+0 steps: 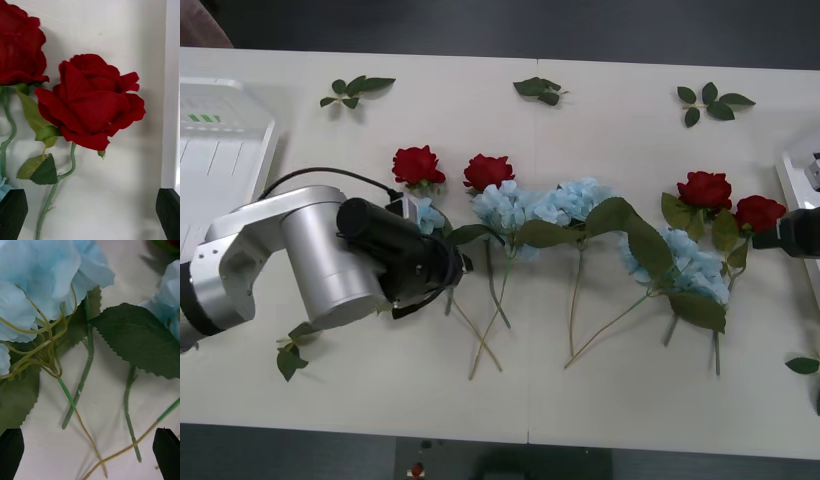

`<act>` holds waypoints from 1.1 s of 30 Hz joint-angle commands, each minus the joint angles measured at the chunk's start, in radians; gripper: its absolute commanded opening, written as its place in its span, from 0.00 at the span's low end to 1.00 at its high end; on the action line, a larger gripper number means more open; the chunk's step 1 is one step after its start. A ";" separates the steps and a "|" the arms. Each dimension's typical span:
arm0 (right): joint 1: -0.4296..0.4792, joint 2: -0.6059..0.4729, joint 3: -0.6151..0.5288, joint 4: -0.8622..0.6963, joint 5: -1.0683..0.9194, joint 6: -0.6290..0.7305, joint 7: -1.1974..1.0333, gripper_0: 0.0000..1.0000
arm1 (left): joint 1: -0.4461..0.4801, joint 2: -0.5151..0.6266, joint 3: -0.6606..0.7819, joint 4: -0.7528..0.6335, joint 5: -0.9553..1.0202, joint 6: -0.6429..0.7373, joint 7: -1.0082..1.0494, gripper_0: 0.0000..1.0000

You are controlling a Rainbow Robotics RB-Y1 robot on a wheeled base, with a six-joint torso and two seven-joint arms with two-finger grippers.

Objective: Put the red flowers into the right box and the blue flowers into the left box

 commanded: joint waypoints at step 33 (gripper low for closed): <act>-0.048 0.239 -0.025 0.091 0.353 -0.106 -0.084 0.94 | -0.141 -0.080 -0.150 0.235 -0.036 0.024 -0.029 1.00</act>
